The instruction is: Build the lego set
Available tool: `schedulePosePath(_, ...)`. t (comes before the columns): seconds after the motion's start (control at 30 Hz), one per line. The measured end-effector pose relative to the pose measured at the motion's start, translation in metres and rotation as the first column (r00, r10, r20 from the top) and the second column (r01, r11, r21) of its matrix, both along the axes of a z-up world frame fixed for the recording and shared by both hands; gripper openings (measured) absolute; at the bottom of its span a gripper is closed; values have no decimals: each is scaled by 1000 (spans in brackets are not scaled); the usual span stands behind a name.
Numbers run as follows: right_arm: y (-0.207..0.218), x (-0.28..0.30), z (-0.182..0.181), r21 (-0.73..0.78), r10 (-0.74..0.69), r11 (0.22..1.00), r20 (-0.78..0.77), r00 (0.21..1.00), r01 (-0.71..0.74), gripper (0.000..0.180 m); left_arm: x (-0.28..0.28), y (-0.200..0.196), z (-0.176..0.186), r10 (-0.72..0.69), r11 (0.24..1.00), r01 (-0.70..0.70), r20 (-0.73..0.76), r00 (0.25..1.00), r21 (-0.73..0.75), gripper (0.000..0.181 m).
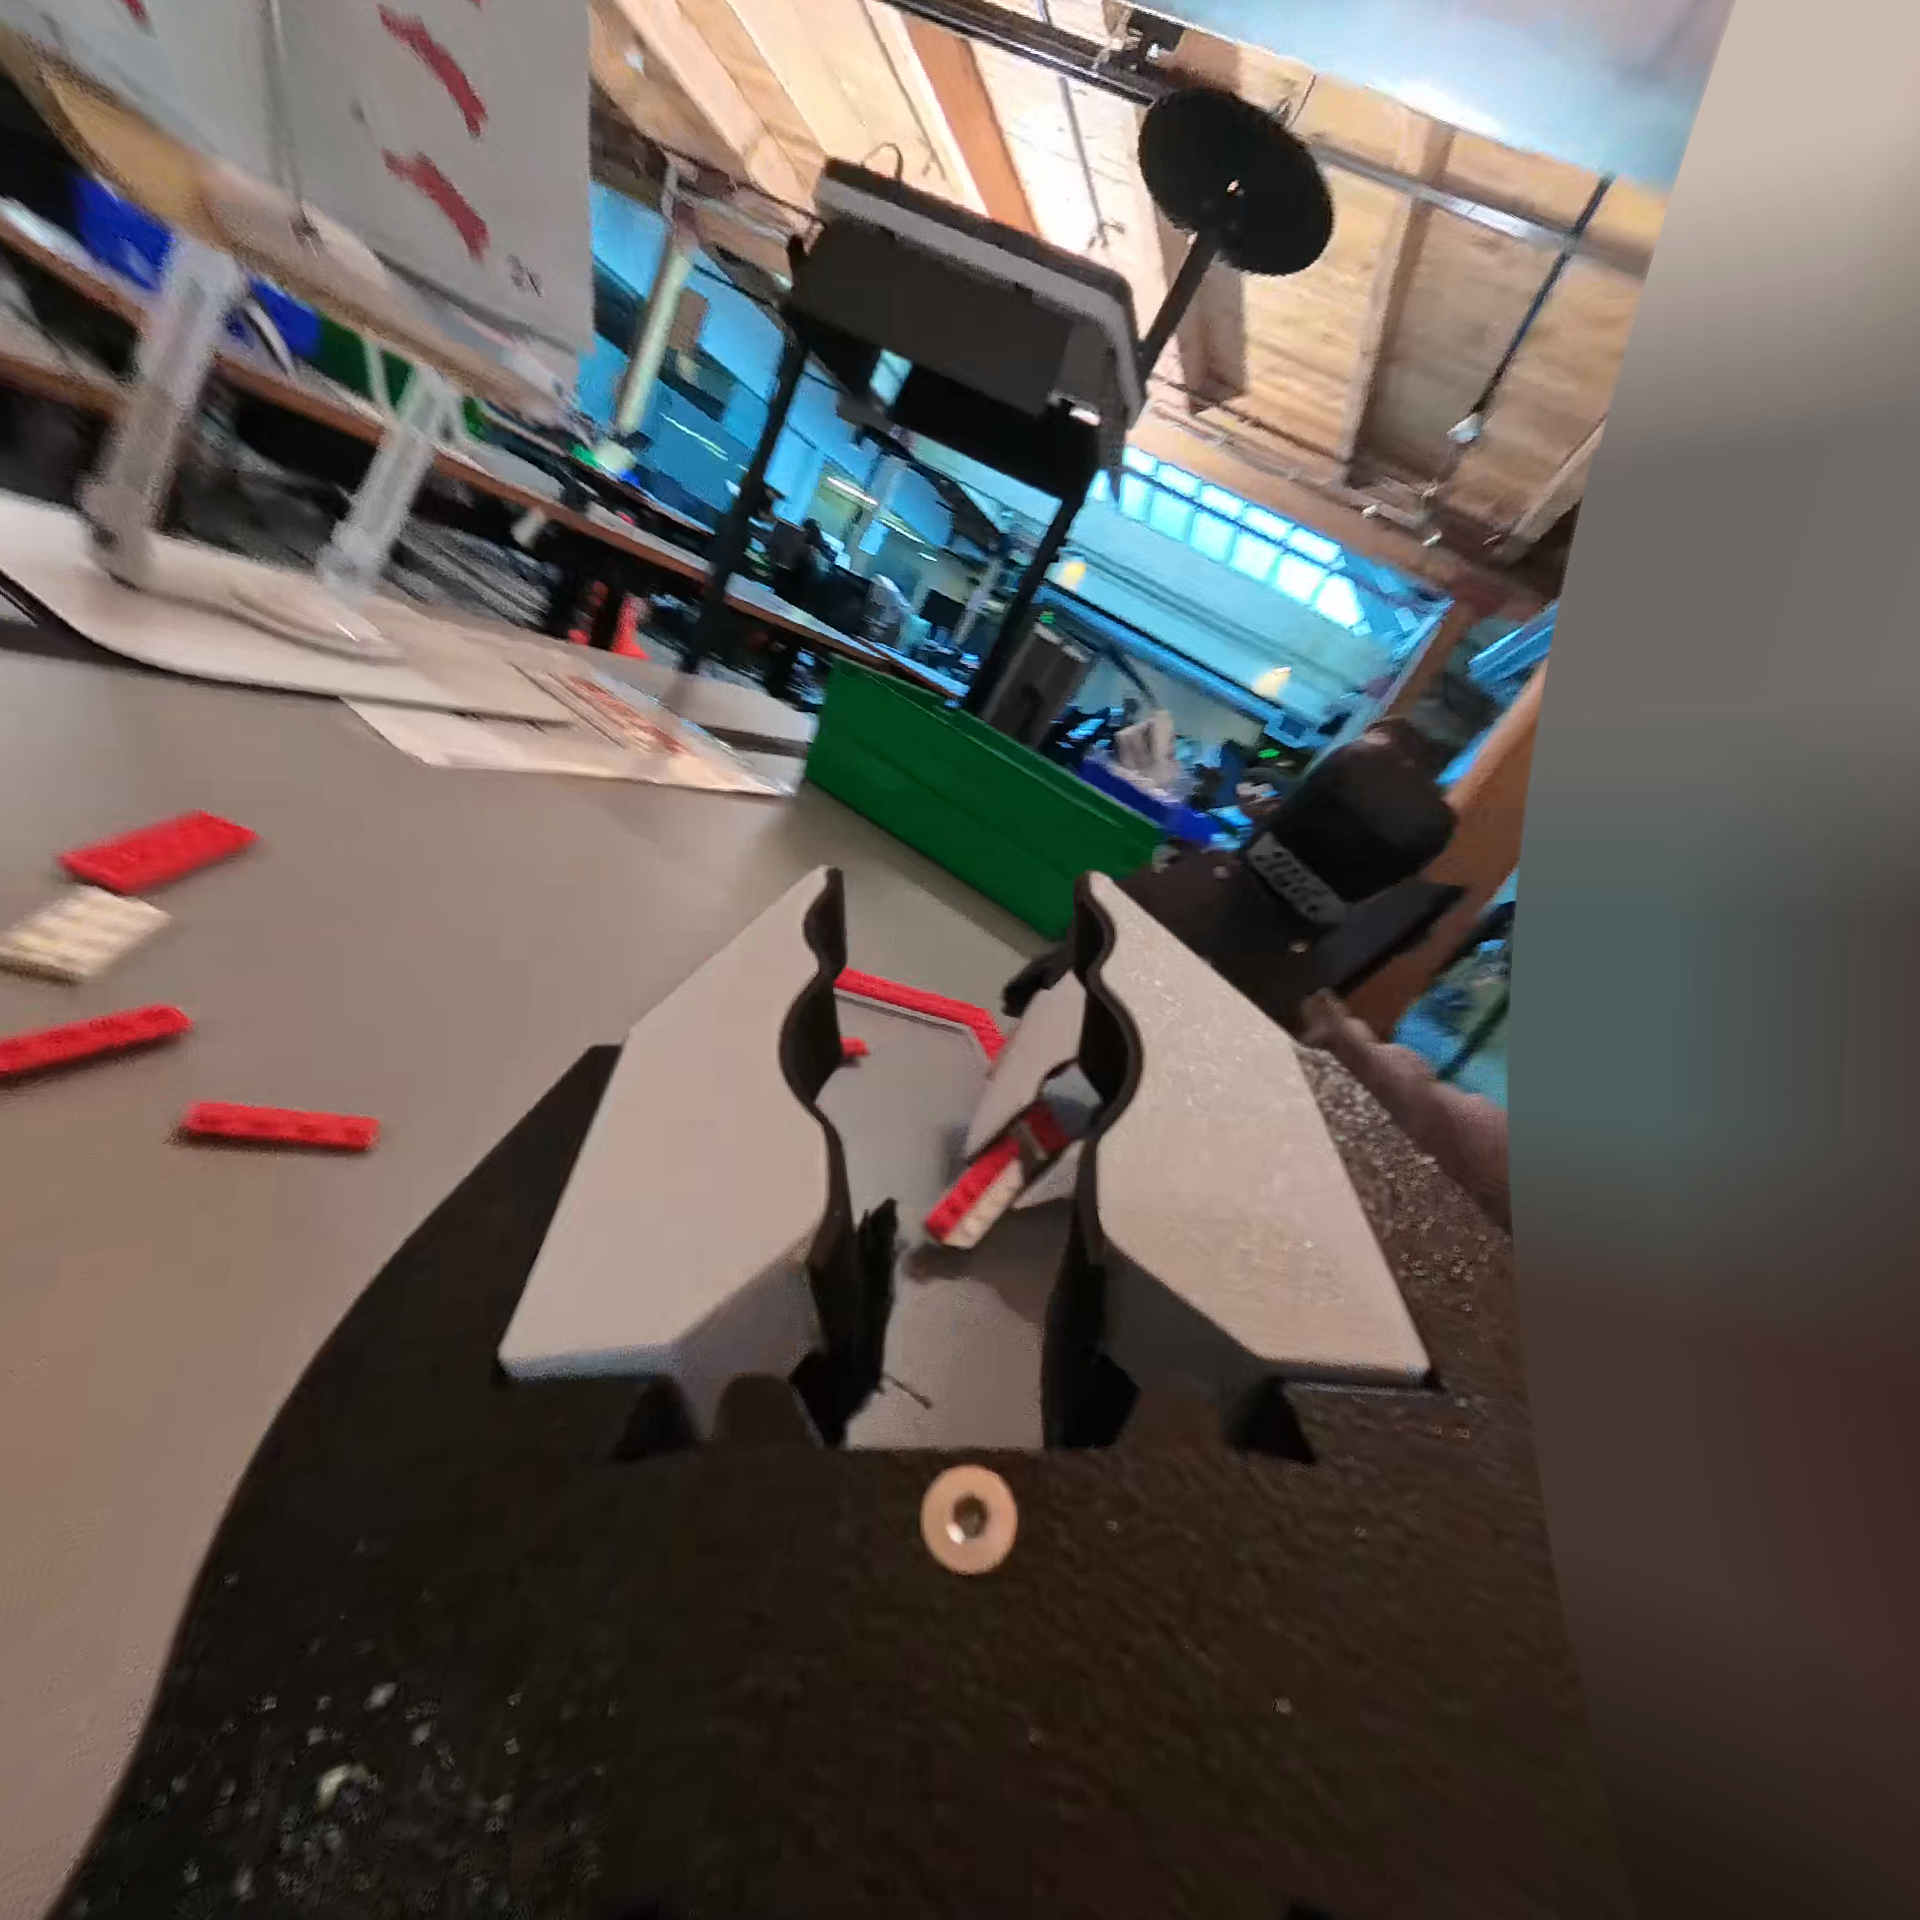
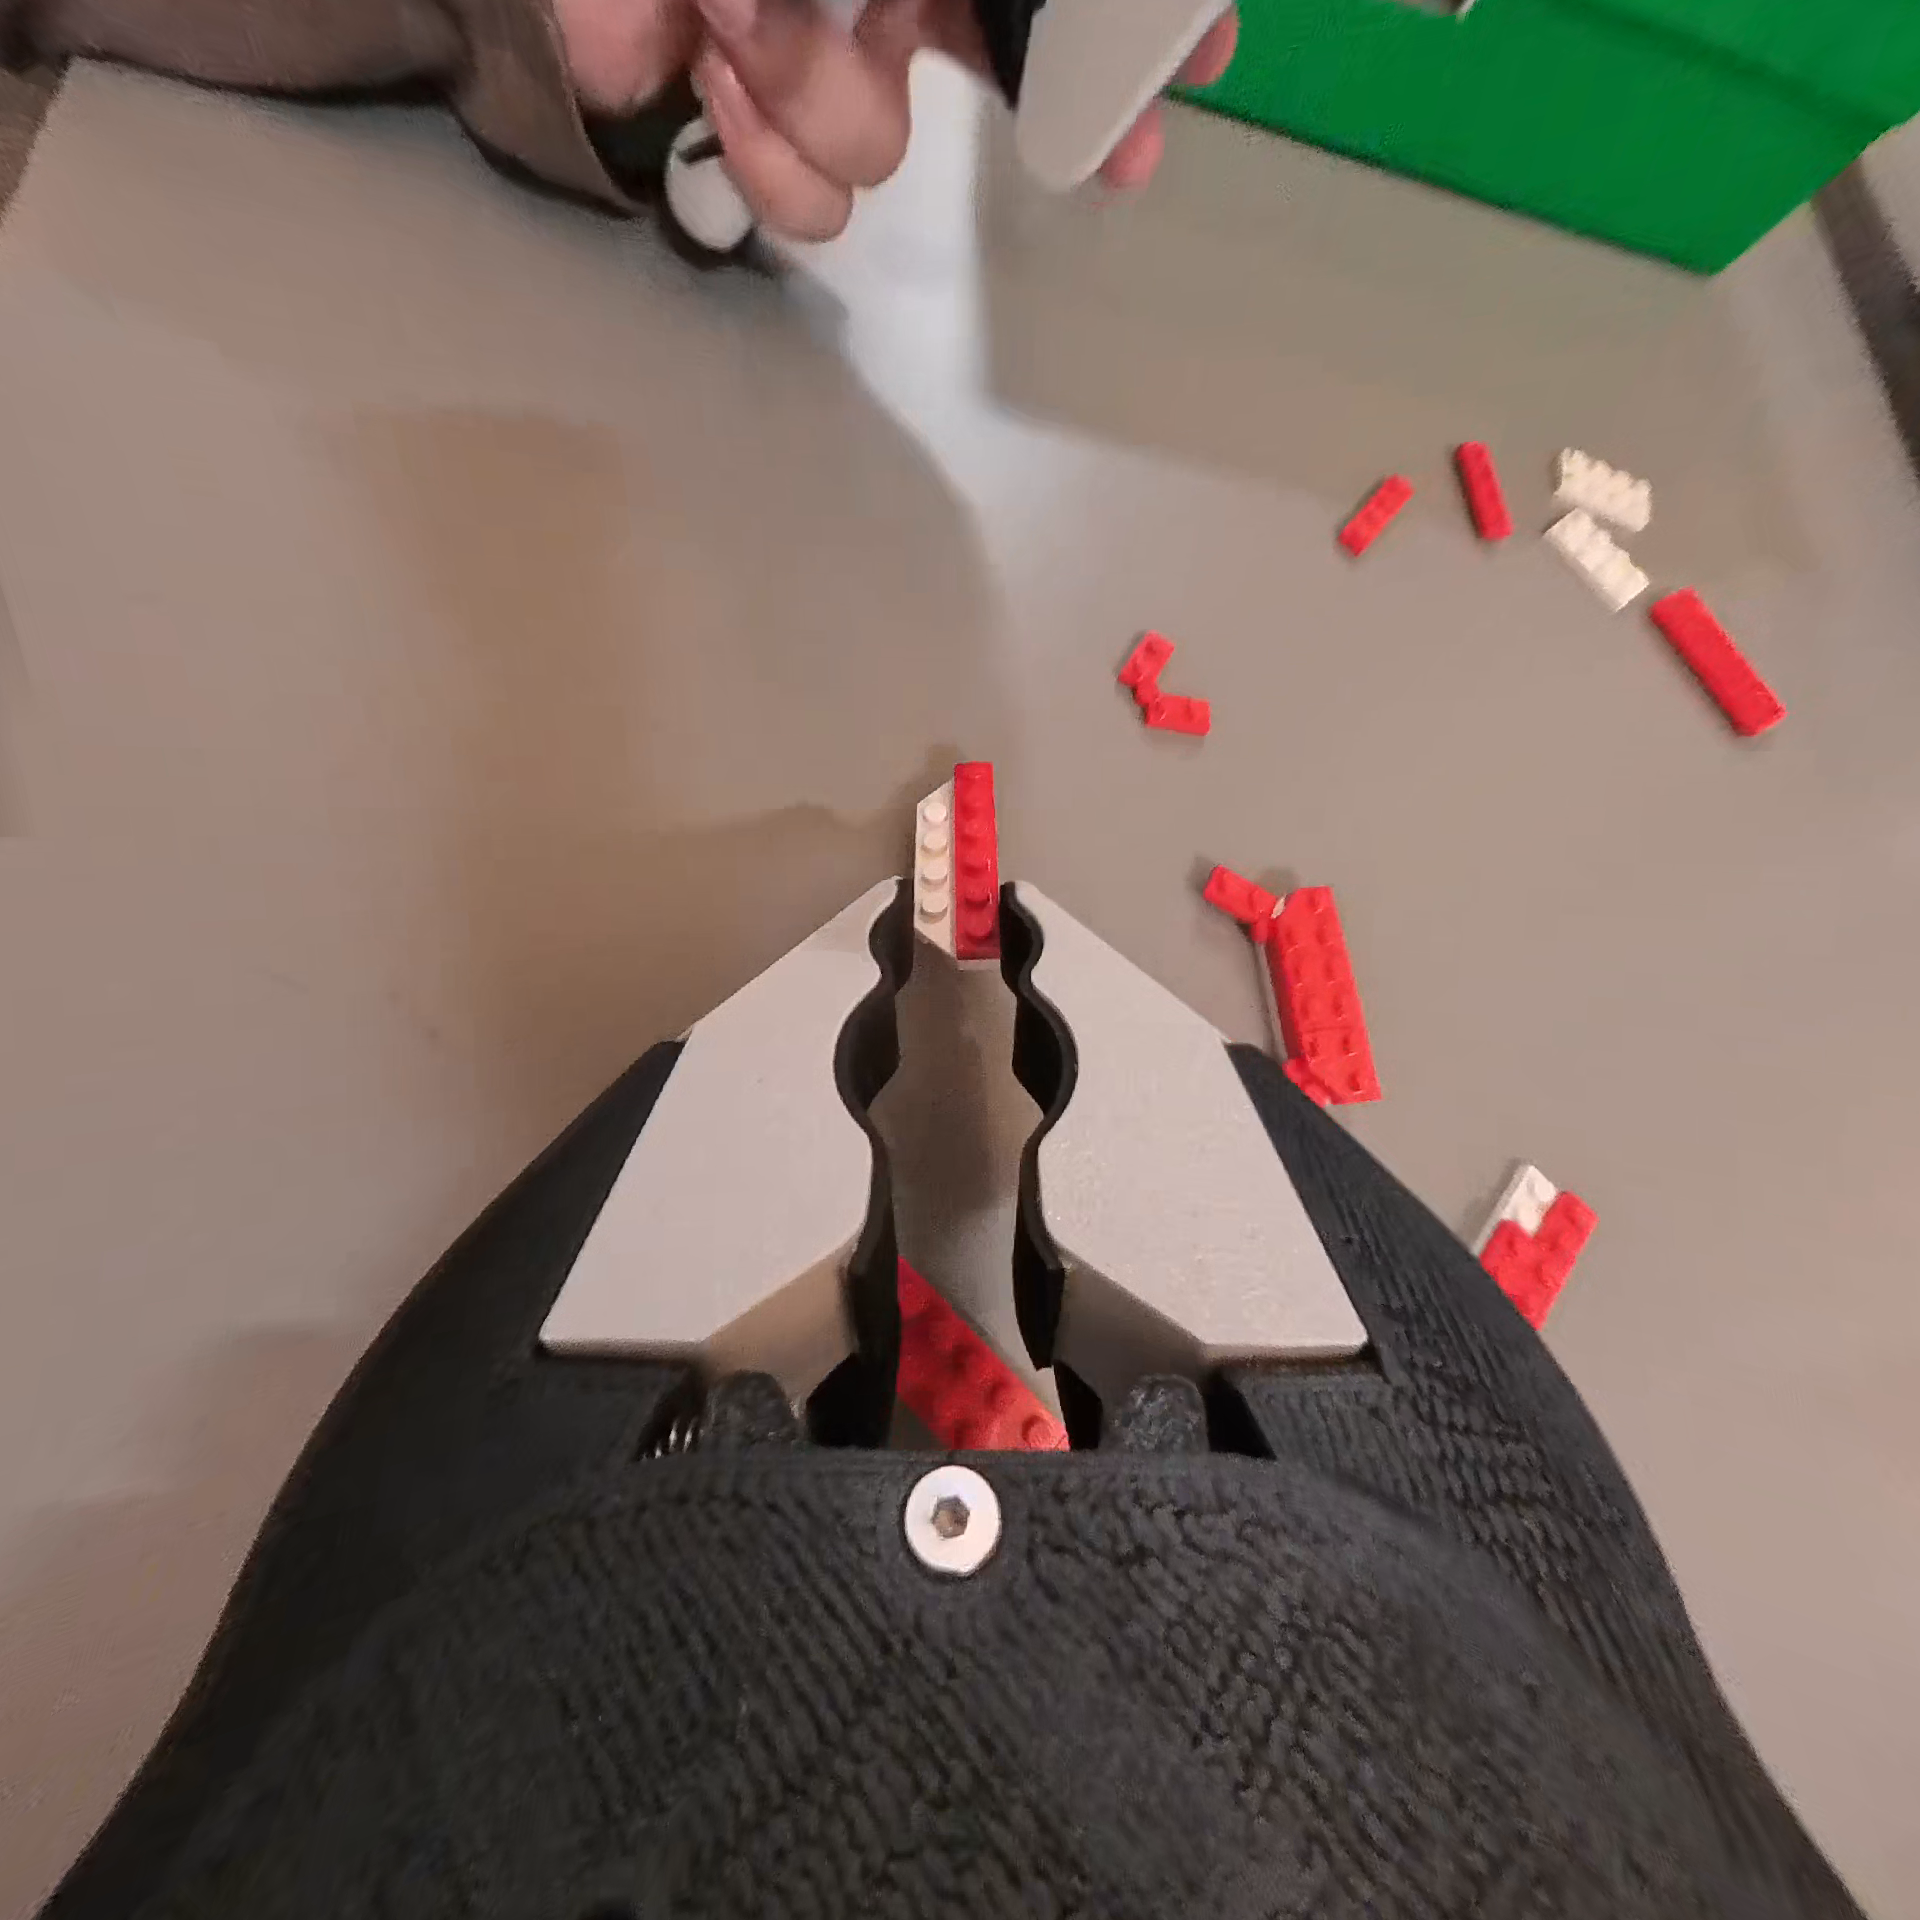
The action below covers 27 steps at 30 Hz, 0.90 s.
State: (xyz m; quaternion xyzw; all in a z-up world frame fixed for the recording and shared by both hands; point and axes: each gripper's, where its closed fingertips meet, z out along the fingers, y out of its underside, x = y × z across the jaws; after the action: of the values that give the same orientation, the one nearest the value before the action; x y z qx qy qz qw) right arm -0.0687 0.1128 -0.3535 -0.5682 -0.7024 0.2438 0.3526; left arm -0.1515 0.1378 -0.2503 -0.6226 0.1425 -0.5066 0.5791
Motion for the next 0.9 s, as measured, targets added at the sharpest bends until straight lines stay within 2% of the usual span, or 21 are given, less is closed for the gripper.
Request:
schedulePosePath(0.03,0,1,-3,-3,0,1000,15,1000,0,14,-1,1,1,47,998,-45,-43,998,50,42)
schedulePosePath(0.13,0,3,-8,0,8,1000,52,999,-8,14,-1,2,2,201,963,-162,-174,964,215,43)
schedulePosePath(0.2,0,3,-10,12,20,1000,66,998,-21,14,6,-4,1,218,945,-147,-229,949,292,27)
schedulePosePath(0.33,2,5,-14,-1,31,1000,102,994,-31,14,12,-5,-3,207,945,-121,-268,941,305,27)
schedulePosePath(0.5,10,3,-9,37,5,999,61,998,-7,24,6,0,-4,330,897,-190,-320,888,399,27)
schedulePosePath(0.6,20,-1,6,95,-19,995,-42,999,23,32,1,2,-2,421,849,-238,-335,843,471,29)
schedulePosePath(0.7,43,3,35,178,-79,976,-241,967,124,38,-5,2,3,497,798,-278,-321,806,534,30)
schedulePosePath(0.8,71,25,71,266,-149,916,-469,871,299,40,-10,2,6,533,772,-303,-310,787,558,30)
schedulePosePath(0.9,90,58,99,351,-169,808,-632,756,474,40,-16,4,9,576,742,-333,-298,761,582,30)
